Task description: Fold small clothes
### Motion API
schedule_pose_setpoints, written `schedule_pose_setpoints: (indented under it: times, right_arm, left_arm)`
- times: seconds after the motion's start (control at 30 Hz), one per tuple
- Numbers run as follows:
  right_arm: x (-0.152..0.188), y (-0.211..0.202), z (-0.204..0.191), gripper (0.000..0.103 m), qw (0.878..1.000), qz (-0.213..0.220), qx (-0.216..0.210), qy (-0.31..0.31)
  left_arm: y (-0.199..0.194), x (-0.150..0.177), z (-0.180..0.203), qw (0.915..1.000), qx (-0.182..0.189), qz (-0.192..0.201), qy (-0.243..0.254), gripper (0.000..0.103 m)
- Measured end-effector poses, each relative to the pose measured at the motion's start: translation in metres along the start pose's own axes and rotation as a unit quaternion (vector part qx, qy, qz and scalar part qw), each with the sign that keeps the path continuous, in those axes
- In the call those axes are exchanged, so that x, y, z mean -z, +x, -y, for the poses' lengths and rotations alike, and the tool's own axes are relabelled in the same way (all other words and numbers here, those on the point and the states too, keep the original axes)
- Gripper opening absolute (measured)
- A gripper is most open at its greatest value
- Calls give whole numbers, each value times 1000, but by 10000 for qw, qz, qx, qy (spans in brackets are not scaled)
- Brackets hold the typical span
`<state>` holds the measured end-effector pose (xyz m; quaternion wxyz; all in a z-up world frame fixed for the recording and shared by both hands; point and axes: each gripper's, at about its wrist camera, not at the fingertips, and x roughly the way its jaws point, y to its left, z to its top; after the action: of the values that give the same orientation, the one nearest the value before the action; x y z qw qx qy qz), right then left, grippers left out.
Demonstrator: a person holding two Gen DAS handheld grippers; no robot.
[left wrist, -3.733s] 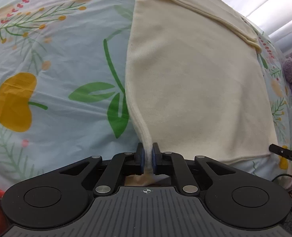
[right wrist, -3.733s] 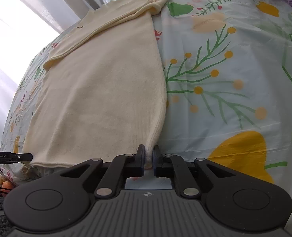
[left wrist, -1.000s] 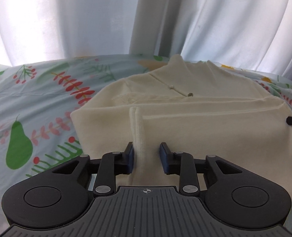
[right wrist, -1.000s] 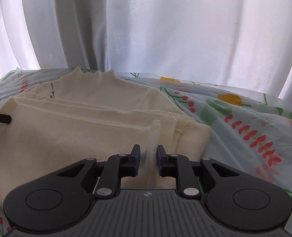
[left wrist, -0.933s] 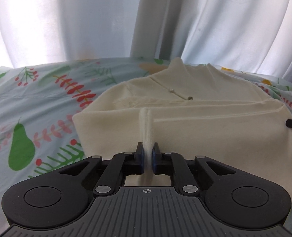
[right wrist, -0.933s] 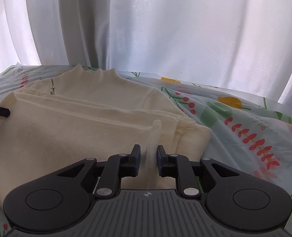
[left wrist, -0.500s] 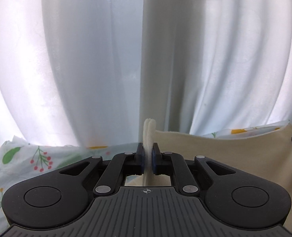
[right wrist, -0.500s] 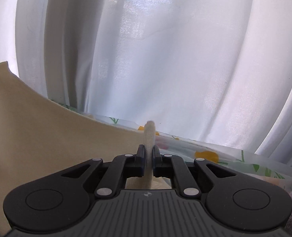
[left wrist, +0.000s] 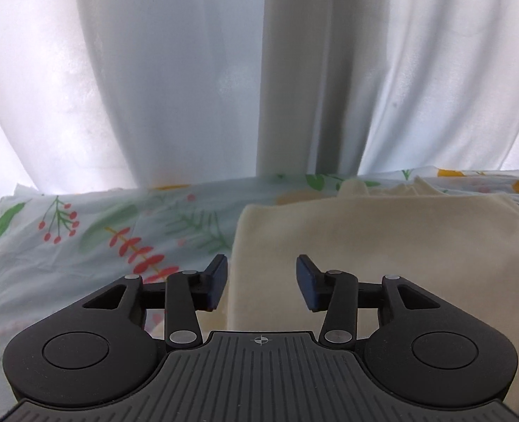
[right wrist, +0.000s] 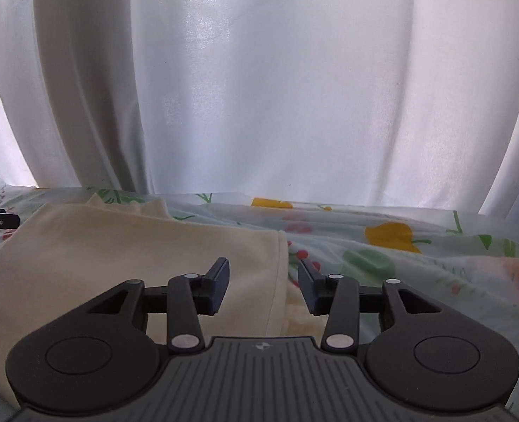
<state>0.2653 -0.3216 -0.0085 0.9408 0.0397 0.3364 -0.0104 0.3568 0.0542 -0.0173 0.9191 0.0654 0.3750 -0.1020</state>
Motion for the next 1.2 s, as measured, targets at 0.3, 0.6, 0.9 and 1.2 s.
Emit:
schedule_pose_setpoints:
  times: [0.3, 0.6, 0.9, 1.2]
  right_arm:
    - [68, -35, 1, 36, 9974, -552, -340, 307]
    - [59, -34, -4, 5, 9977, -196, -428, 496]
    - [54, -27, -2, 7, 9986, -355, 289, 260]
    - [26, 26, -48, 12, 9982, -401, -43, -448]
  left_arm:
    - [-32, 66, -14, 9959, 301, -665, -544, 44]
    - [-34, 62, -12, 9971, -2, -427, -626, 10]
    - [-44, 53, 5, 9983, -564, -36, -119, 15]
    - [18, 23, 50, 9986, 223, -427, -210, 26]
